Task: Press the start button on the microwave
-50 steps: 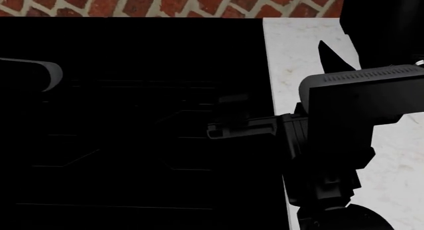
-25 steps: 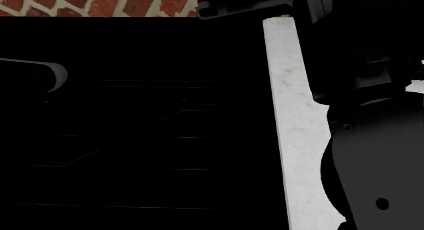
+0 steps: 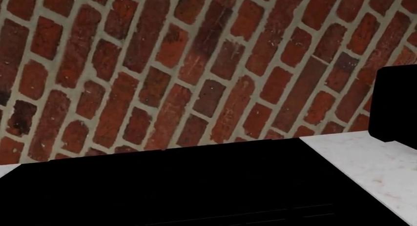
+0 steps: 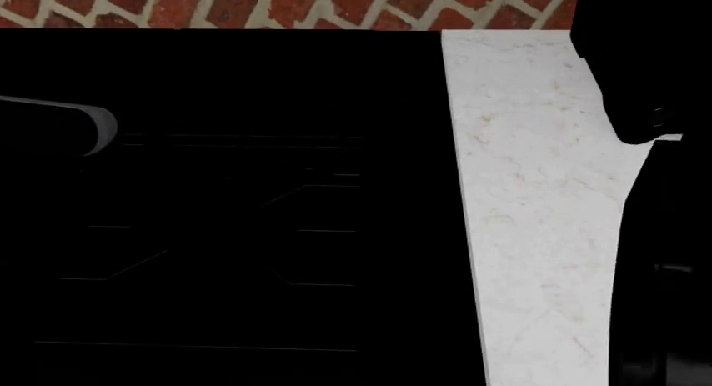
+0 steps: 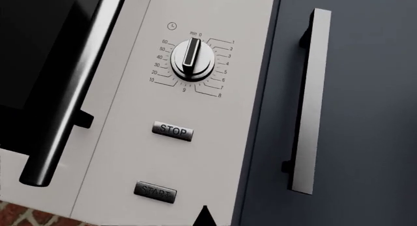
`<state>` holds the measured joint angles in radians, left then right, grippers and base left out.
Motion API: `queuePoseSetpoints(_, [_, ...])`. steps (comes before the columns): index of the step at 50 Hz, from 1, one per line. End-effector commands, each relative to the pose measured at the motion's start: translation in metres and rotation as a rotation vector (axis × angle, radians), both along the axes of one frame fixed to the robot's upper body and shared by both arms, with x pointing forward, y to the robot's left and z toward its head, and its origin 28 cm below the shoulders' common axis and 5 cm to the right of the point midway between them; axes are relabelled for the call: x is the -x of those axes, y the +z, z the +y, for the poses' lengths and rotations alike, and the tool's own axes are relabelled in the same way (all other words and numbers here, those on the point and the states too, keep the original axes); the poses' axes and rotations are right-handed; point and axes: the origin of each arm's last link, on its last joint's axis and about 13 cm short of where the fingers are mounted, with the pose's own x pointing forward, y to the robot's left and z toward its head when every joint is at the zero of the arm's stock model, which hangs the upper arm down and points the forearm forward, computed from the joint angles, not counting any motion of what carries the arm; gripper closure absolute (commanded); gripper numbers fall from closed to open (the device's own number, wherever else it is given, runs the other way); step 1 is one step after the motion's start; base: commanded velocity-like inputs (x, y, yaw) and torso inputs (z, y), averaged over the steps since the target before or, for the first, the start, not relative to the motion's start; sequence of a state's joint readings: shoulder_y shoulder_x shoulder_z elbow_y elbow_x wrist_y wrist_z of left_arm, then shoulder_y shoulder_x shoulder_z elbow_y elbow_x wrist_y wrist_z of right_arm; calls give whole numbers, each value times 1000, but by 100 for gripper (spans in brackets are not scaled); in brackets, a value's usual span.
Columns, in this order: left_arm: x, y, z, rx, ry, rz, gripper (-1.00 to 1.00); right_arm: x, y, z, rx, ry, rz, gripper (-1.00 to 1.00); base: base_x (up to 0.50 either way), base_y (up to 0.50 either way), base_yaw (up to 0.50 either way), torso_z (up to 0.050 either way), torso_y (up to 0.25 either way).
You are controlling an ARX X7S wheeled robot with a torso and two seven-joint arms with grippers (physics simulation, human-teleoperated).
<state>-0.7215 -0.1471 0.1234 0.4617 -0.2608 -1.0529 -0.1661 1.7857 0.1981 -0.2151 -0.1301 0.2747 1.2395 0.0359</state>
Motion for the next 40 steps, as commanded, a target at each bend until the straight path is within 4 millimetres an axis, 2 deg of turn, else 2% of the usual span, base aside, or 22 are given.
queuePoseSetpoints(1, [-1, -3, 1, 3, -4, 4, -100, -30, 36, 5, -5, 28, 12, 100, 0, 0, 0, 0, 0])
queuePoseSetpoints(5, [-1, -4, 2, 4, -2, 4, -100, -41, 38, 13, 15, 53, 30, 100, 0, 0, 0, 0, 0])
queuePoseSetpoints(10, [-1, -6, 2, 1, -1, 4, -100, -52, 30, 18, 11, 73, 77, 100, 0, 0, 0, 0, 0])
queuePoseSetpoints(17, [-1, -6, 1, -5, 0, 2, -100, -31, 17, 21, 42, 55, 116, 100, 0, 0, 0, 0, 0])
queuePoseSetpoints(20, [-1, -5, -1, -3, -5, 1, -100, -30, 16, 21, 58, 60, 116, 100, 0, 0, 0, 0, 0])
queuePoseSetpoints(33, [-1, -7, 2, 2, 5, 8, -100, -50, 22, 19, 65, 83, 103, 100, 0, 0, 0, 0, 0])
queuePoseSetpoints(40, [-1, -7, 2, 1, 7, 9, -100, -56, 17, 20, 57, 92, 133, 100, 0, 0, 0, 0, 0])
